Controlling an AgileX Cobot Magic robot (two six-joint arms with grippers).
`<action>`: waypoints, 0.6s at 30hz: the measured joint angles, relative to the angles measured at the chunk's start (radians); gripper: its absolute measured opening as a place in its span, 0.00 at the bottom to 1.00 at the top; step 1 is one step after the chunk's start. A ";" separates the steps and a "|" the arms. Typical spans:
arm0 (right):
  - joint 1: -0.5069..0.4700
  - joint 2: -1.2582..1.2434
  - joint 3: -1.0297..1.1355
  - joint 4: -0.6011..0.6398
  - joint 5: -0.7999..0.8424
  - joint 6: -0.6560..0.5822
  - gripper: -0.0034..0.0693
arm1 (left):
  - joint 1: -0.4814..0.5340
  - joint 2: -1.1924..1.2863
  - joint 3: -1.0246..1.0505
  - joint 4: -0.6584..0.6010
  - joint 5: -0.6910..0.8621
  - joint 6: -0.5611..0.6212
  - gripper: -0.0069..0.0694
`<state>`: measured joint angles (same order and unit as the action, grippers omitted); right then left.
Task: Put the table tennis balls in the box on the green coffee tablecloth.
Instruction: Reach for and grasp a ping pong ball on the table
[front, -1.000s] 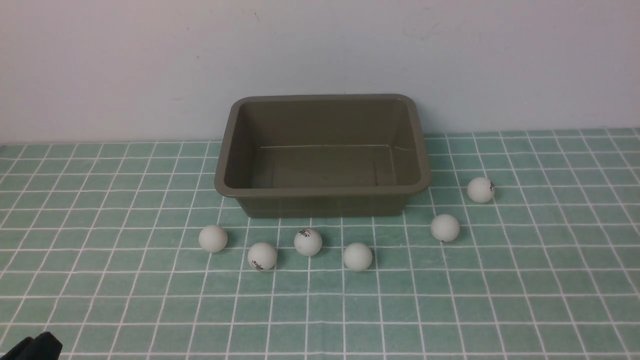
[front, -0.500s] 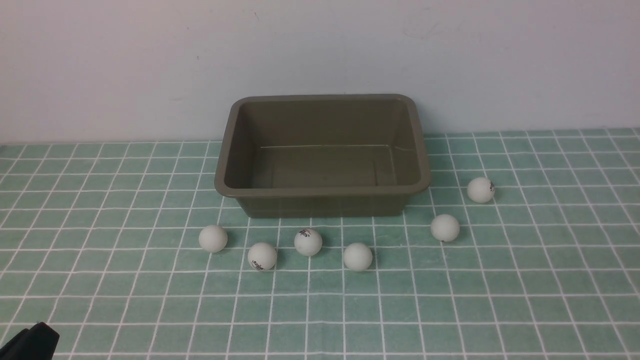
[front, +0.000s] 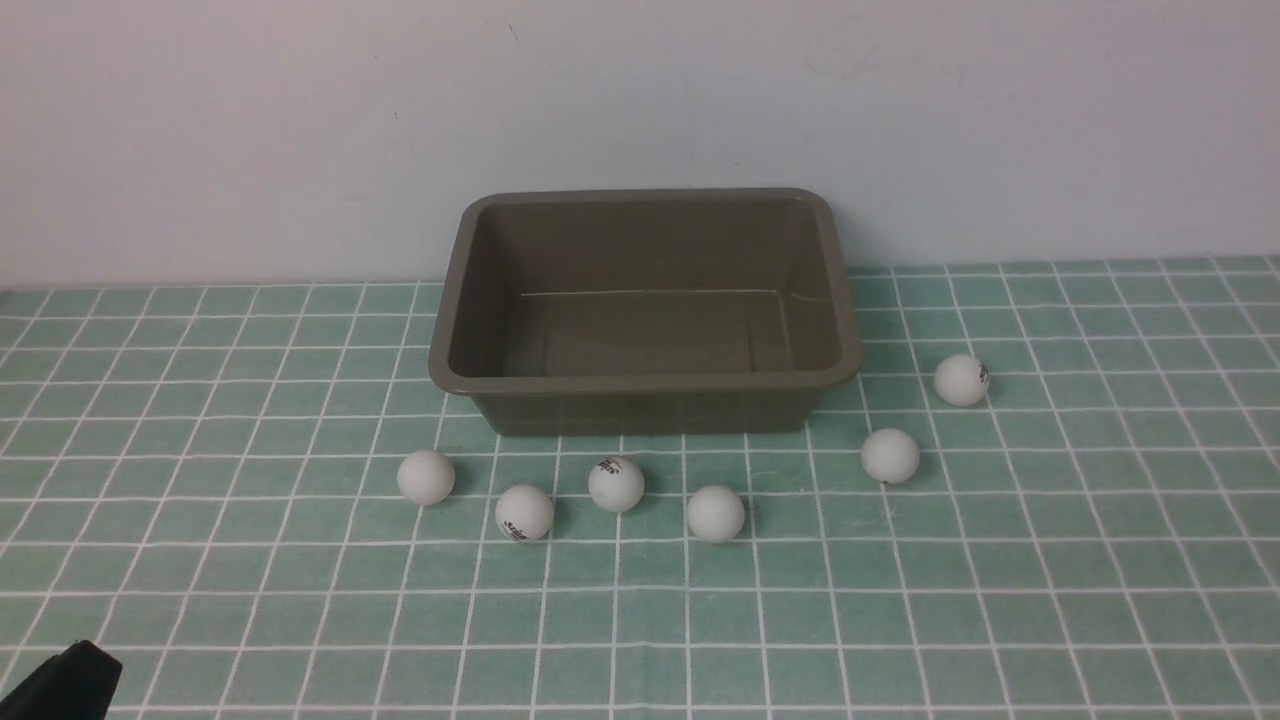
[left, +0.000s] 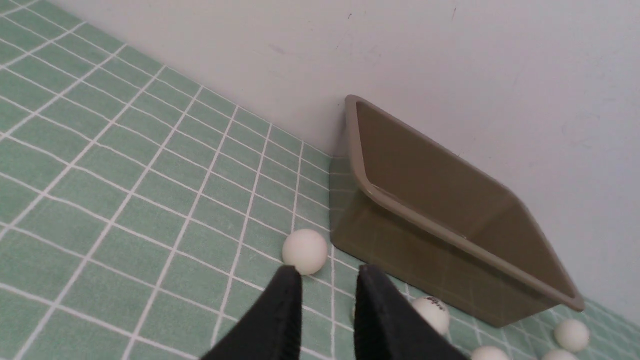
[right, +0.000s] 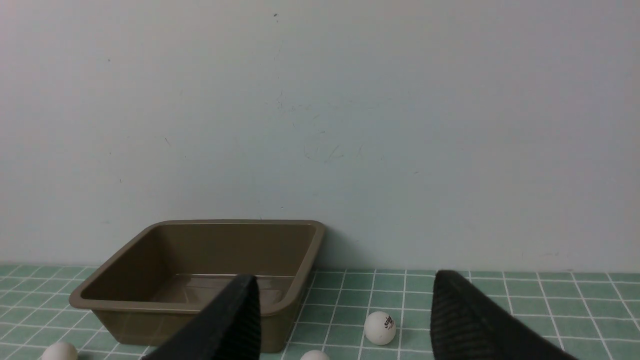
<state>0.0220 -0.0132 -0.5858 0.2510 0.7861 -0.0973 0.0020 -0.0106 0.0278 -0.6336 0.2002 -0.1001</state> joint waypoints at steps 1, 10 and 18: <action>0.000 0.000 0.000 0.000 0.000 0.000 0.62 | 0.000 0.000 0.000 -0.014 -0.001 0.000 0.28; 0.000 0.000 0.000 0.000 0.001 0.000 0.62 | 0.000 0.000 0.000 -0.112 -0.044 0.014 0.28; 0.000 0.000 0.000 0.000 0.006 0.000 0.62 | 0.000 0.000 -0.032 -0.115 0.011 0.195 0.40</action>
<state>0.0220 -0.0132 -0.5858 0.2510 0.7917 -0.0973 0.0020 -0.0106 -0.0044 -0.7489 0.2109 0.0945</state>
